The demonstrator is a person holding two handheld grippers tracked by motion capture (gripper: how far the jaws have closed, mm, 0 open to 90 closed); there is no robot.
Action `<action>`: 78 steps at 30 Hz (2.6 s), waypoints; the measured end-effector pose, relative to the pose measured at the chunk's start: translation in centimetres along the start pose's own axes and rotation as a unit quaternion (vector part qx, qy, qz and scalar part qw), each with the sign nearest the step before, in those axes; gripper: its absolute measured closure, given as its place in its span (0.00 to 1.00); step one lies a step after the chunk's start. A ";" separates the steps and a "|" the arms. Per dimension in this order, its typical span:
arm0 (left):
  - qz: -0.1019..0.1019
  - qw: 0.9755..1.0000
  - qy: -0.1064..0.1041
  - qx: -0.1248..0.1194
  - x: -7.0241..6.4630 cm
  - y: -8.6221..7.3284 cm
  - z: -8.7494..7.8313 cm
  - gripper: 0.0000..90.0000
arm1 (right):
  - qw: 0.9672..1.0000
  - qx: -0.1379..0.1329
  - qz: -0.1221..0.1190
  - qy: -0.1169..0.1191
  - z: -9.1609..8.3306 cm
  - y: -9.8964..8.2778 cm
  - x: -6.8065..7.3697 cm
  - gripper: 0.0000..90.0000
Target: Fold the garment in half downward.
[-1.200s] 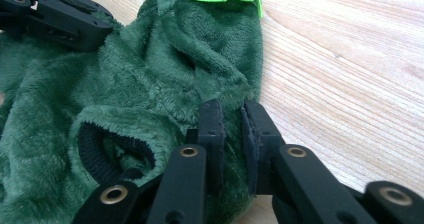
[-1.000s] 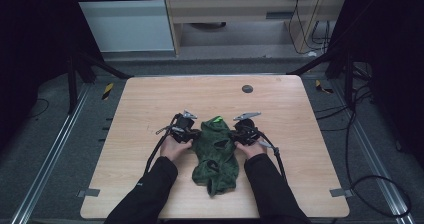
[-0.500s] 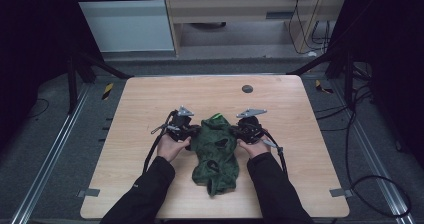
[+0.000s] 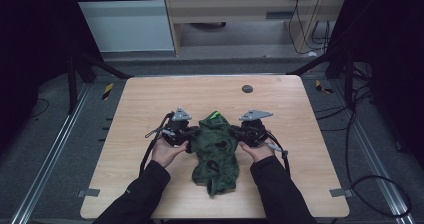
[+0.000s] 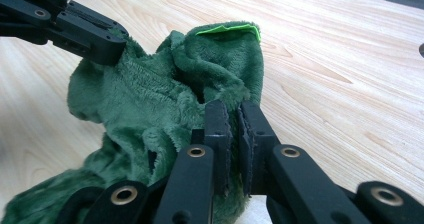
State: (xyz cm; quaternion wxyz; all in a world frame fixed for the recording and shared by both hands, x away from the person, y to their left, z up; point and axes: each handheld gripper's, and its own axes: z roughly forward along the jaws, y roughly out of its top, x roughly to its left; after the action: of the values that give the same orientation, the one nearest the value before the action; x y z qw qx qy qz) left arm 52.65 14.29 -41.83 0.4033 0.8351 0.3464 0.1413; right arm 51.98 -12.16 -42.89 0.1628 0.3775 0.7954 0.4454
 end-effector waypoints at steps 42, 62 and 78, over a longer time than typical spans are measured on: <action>0.001 0.999 -0.042 0.013 -3.6 -4.6 -3.0 0.93 | 0.998 0.003 -0.036 0.043 -3.2 -3.2 3.0 0.93; -0.002 0.997 -0.061 0.039 -4.5 -6.5 -3.3 0.93 | 0.997 0.020 -0.034 0.069 -4.0 -5.6 4.4 0.91; 0.002 0.994 -0.082 0.067 -5.9 -8.3 -2.8 0.92 | 0.994 0.049 -0.017 0.095 -4.4 -8.2 5.2 0.89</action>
State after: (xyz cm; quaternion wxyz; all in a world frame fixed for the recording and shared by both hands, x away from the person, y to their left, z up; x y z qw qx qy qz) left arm 43.16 15.42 -46.19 0.3729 0.8697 0.3194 0.0499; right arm 42.17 -13.45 -46.94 0.0751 0.3271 0.8346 0.4368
